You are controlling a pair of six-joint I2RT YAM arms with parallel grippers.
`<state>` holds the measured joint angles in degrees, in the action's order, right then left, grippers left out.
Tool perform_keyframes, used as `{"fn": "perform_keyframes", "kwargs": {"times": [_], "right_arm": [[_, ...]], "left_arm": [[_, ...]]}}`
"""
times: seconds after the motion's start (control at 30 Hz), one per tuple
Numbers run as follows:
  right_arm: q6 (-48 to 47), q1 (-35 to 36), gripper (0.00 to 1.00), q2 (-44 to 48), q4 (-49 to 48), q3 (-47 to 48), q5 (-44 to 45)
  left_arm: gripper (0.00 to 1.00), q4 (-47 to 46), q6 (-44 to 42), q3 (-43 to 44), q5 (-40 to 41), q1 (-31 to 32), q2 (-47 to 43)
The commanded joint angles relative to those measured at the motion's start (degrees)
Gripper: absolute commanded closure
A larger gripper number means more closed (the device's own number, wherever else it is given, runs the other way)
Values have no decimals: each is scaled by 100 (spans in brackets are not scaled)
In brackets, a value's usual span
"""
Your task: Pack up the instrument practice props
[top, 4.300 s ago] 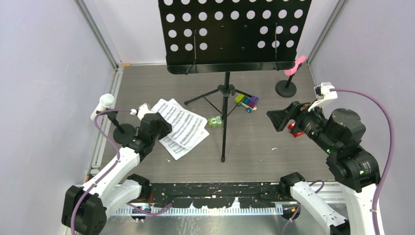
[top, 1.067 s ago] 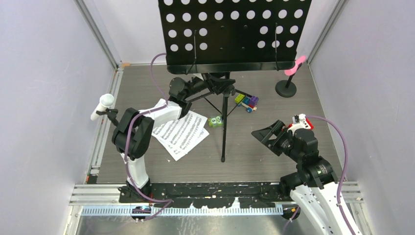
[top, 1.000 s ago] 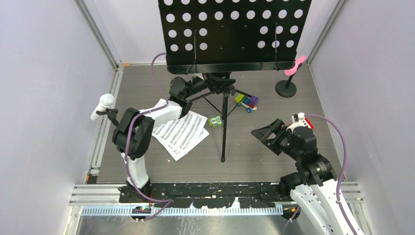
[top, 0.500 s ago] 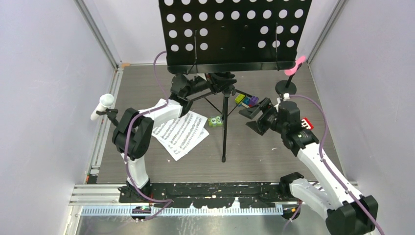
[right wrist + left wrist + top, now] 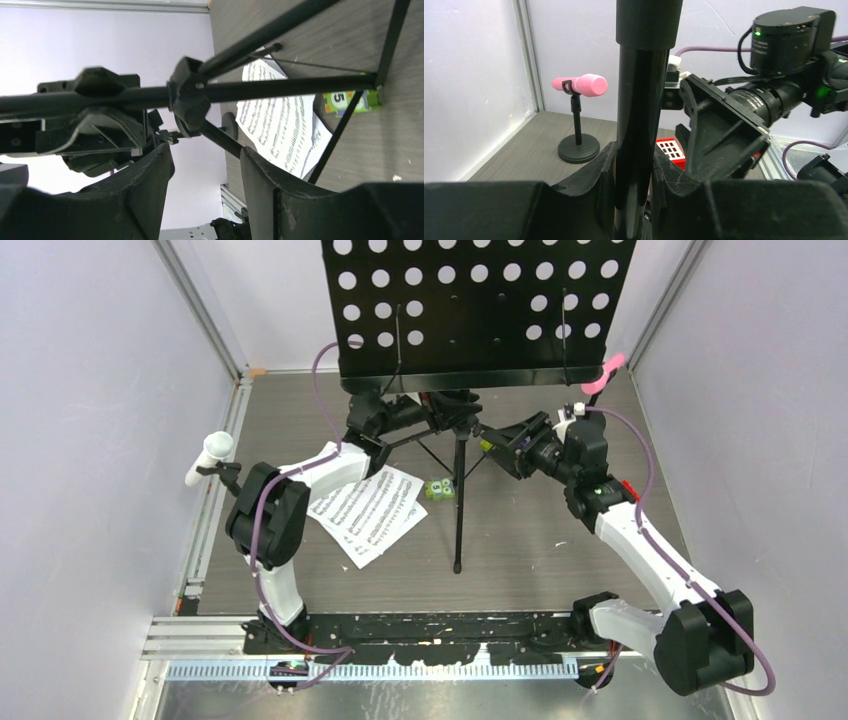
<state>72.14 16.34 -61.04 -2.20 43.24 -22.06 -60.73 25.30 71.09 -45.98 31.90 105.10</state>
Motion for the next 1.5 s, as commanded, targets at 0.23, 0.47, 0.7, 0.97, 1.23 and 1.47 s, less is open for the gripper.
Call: {"fn": "perform_keyframes", "kwargs": {"times": [0.23,0.47,0.7,0.97,1.23,1.47], "right_arm": [[-521,-368,41,-896,-877,777,-1185],[-747,-370,48,-1142,-1024,861,-1450],[-721,-368,60,-1465,-1270,883,-1565],[-839,-368,92,-1337,-1734,621,-1769],[-1851,-167,99,-404,-2648,-411,-1002],[-3757,658,99,-28,-3063,-739,-390]], "left_arm": [[100,325,195,62,-581,55,-150],[100,96,417,98,-651,59,-22],[100,80,455,65,-702,57,-28],[100,270,441,39,-720,60,-84],[100,817,264,-107,-888,77,-340],[100,1724,-327,-447,-1056,149,-796]]}}
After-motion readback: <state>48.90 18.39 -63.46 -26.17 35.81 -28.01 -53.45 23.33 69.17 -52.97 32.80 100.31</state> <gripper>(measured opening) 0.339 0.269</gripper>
